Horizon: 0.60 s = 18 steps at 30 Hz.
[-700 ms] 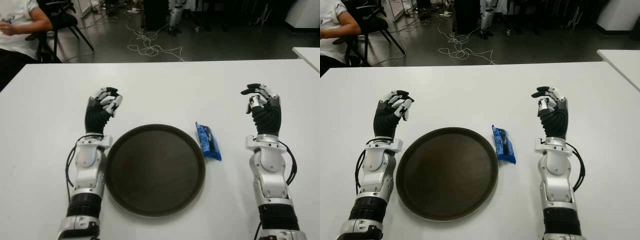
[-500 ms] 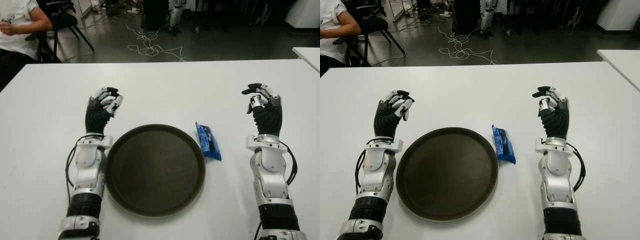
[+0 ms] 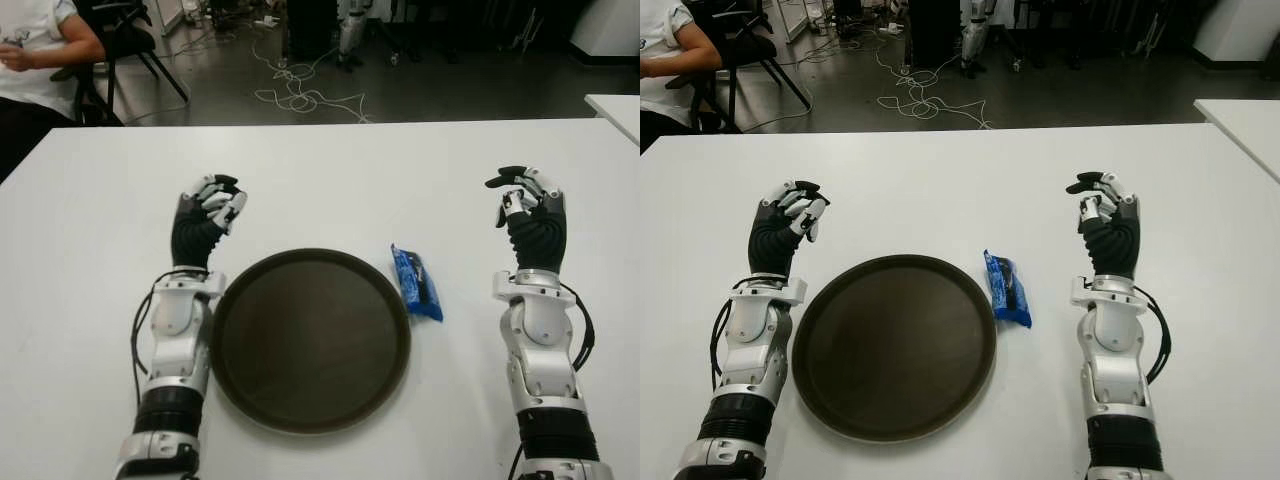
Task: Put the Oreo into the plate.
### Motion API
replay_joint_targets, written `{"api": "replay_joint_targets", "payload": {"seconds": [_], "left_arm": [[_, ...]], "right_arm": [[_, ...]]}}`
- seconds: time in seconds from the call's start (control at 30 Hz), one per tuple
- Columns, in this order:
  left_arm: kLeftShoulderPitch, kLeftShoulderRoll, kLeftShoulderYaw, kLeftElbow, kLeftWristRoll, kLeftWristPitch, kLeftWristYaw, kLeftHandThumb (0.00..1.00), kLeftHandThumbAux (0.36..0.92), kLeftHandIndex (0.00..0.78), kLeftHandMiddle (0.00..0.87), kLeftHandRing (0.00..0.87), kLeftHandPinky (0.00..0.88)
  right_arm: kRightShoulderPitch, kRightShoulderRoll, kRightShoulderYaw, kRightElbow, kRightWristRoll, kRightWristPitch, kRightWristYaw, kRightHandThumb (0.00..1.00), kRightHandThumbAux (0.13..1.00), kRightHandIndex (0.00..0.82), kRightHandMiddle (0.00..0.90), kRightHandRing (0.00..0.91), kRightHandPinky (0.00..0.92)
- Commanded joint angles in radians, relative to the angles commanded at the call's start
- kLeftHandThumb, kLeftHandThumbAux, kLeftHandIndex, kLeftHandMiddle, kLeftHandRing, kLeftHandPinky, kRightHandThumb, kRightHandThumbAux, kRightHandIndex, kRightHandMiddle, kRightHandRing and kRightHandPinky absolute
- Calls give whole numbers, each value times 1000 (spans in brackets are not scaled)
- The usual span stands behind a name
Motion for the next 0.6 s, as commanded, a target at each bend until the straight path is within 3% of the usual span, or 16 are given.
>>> {"api": "replay_joint_targets", "payload": {"seconds": [0.6], "left_arm": [[-4,0,-1,15,17,-5,15,855,663,411,529,807,825]], "right_arm": [[-4,-6,0,7,-25,13,-19,854,680,402,499,776,786]]}}
